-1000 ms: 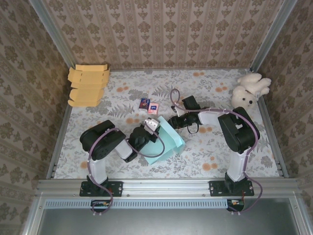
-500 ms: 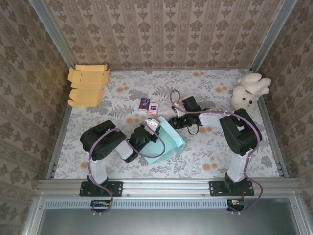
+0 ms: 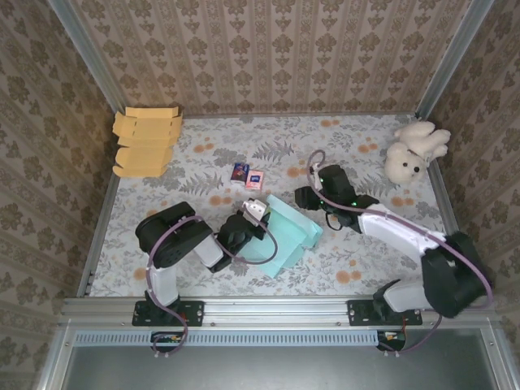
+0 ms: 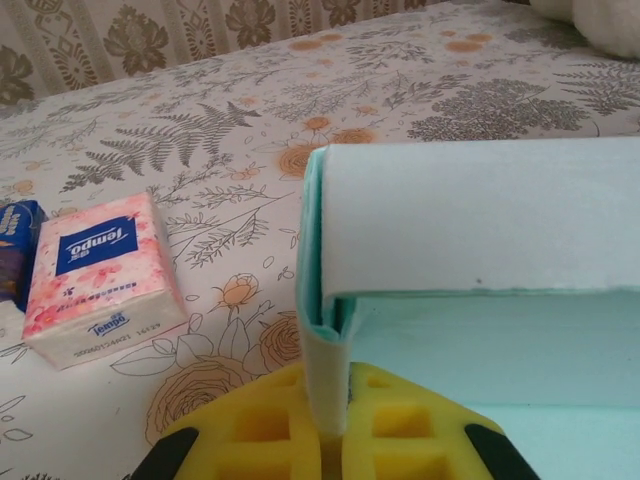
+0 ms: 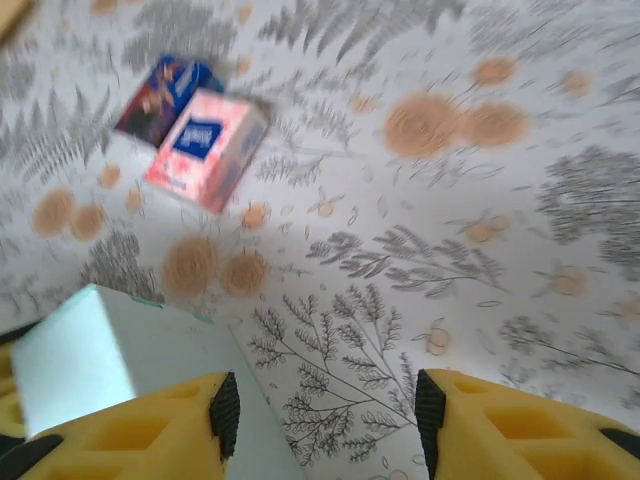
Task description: Fold the paper box
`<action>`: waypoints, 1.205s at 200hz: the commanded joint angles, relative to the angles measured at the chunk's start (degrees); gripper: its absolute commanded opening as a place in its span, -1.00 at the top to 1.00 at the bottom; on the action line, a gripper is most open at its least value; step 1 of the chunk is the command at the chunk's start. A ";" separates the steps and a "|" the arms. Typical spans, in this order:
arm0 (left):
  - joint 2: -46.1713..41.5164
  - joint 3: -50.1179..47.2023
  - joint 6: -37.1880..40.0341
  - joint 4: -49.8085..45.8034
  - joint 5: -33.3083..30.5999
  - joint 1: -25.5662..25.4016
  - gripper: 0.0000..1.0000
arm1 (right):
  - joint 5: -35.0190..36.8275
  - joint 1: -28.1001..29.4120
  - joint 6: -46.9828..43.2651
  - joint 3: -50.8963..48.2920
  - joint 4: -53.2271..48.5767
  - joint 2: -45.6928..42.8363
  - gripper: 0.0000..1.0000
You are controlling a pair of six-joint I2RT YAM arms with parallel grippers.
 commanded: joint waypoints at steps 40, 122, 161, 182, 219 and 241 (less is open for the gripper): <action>0.11 -0.19 -2.02 -2.79 -9.88 -1.91 1.00 | 9.32 9.88 16.01 -8.01 -2.64 -12.07 -0.05; -0.99 1.04 -2.32 -4.91 -21.05 -5.64 1.00 | 17.06 13.73 29.45 -12.16 -0.24 -10.86 -0.11; 0.07 1.75 -2.92 -4.48 -22.60 -6.11 1.00 | 14.35 13.93 29.27 -12.01 1.13 -9.54 -0.11; 0.38 1.92 -3.15 -4.13 -23.17 -6.46 1.00 | 13.87 14.31 29.49 -11.59 2.51 -7.73 -0.12; 0.55 2.26 -3.16 -4.18 -23.80 -7.31 1.00 | 13.06 14.86 29.23 -9.43 3.19 -3.69 -0.13; 0.87 2.36 -3.15 -4.12 -24.69 -7.71 1.00 | 13.13 15.52 28.99 -8.10 2.84 -2.33 -0.13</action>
